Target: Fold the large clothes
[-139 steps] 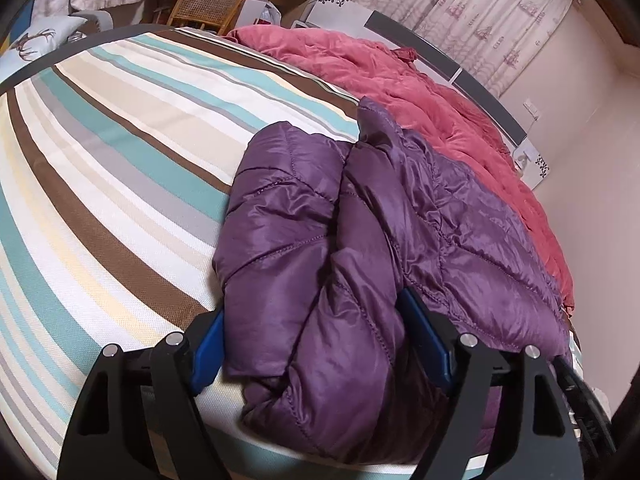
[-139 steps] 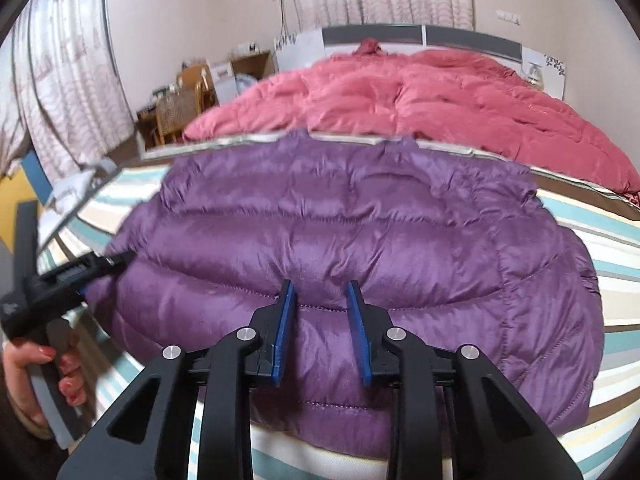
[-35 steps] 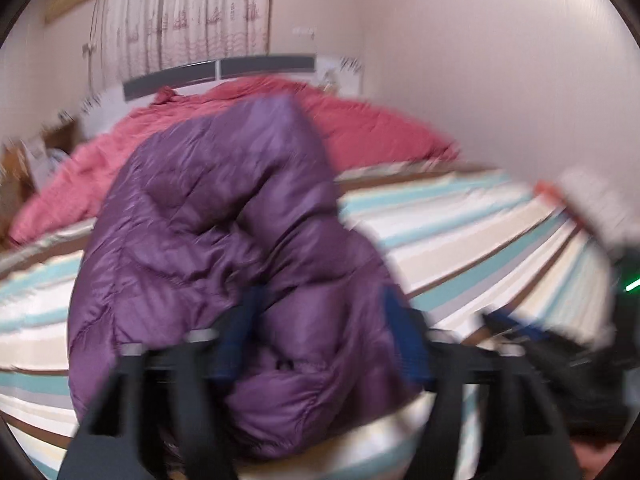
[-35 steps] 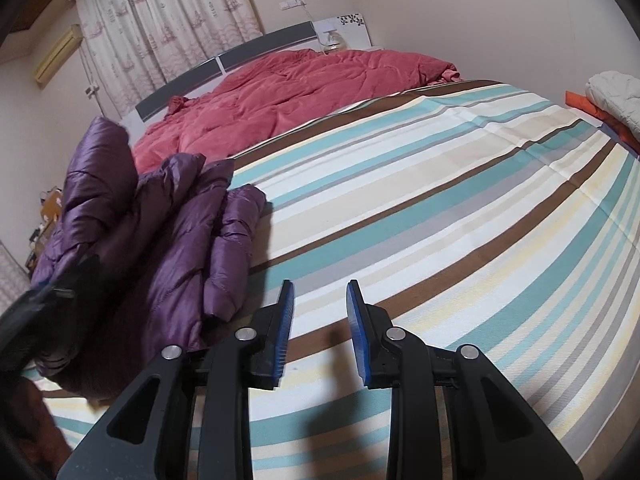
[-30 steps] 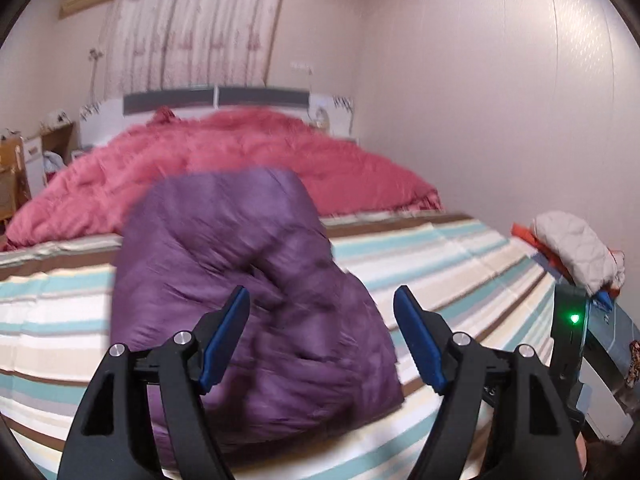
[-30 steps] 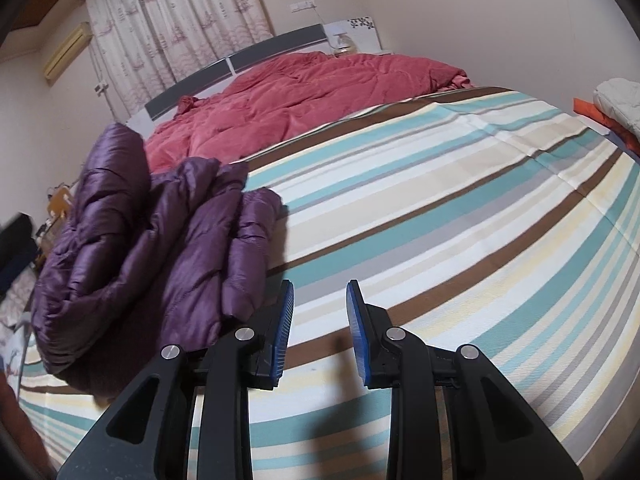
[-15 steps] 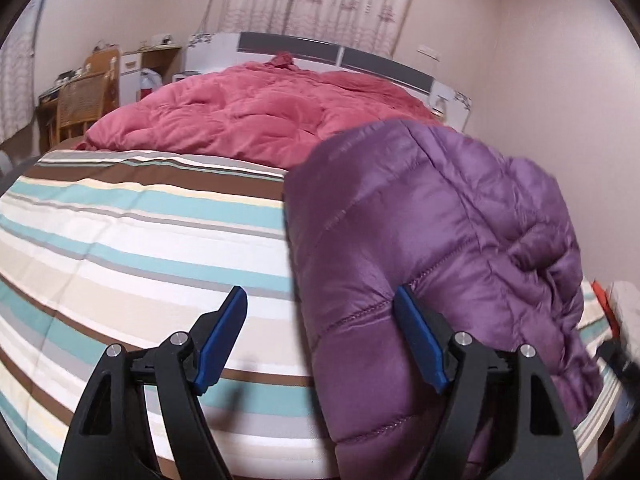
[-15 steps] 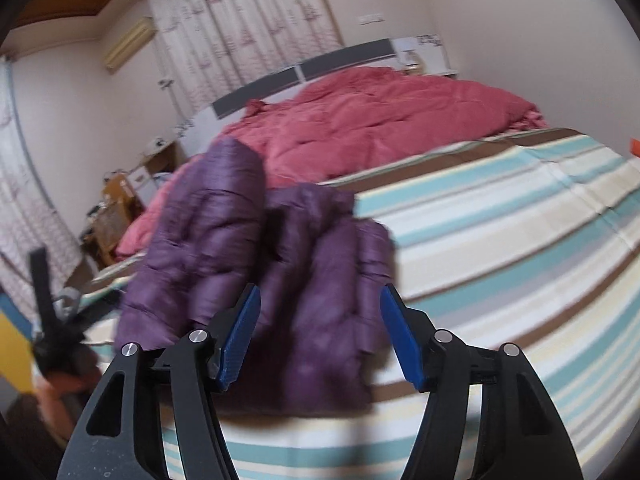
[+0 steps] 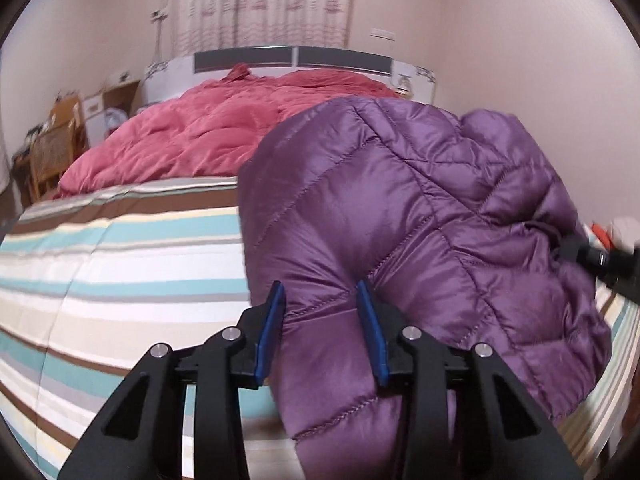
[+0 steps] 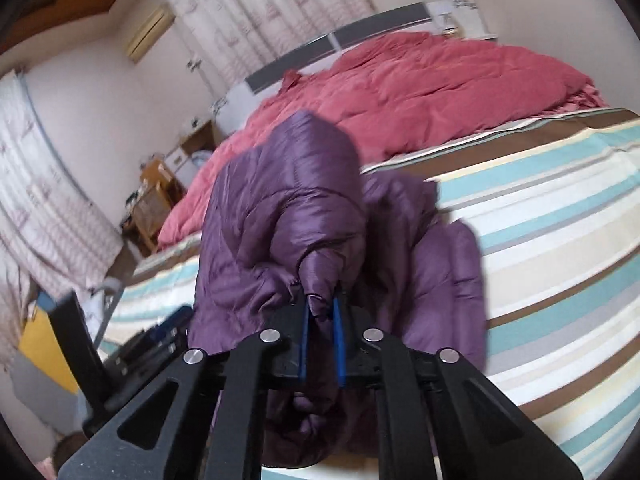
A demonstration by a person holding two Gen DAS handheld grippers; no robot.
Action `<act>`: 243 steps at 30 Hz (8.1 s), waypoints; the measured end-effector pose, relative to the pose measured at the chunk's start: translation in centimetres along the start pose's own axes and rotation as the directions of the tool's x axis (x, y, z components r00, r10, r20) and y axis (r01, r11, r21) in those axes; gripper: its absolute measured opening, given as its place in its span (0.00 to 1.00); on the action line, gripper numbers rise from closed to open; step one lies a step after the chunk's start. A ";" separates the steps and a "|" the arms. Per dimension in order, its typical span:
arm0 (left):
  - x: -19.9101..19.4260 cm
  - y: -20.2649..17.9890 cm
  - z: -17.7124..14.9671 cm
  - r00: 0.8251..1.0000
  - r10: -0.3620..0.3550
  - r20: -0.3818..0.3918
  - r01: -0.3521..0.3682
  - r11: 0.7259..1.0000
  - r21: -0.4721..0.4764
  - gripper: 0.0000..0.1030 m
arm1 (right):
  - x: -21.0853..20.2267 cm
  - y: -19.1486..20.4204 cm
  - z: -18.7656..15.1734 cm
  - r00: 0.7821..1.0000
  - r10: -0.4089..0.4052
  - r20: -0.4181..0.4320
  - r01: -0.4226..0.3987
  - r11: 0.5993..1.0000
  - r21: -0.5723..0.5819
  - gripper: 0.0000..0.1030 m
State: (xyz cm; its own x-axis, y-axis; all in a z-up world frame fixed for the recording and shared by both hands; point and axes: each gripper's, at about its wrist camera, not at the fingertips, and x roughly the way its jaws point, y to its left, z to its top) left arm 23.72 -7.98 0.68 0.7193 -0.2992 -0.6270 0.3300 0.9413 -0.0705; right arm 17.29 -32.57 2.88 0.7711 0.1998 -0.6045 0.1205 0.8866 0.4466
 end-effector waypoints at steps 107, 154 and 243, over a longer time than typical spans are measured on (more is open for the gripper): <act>3.1 -4.4 2.2 0.992 -0.002 -0.124 -0.001 0.999 -0.032 0.83 | 5.3 -0.9 0.8 0.936 -0.334 0.113 0.352 0.891 -0.285 0.51; 4.0 -2.5 0.9 0.922 -0.288 -0.258 0.264 0.957 -0.124 0.75 | 6.3 -10.0 -1.8 0.979 0.129 -0.161 -0.097 0.977 0.191 0.40; -10.2 25.4 -9.1 0.930 0.351 -0.108 -0.367 0.884 -0.288 0.71 | 16.3 21.0 -8.4 0.934 0.253 -0.251 -0.326 0.891 -0.315 0.50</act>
State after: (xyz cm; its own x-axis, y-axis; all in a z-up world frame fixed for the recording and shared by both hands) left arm 19.21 20.39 -1.82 0.7186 0.0690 -0.6920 -0.1485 0.9873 -0.0558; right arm 27.14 -7.20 -3.10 0.5937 0.5159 -0.6175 -0.3408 0.8564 0.3879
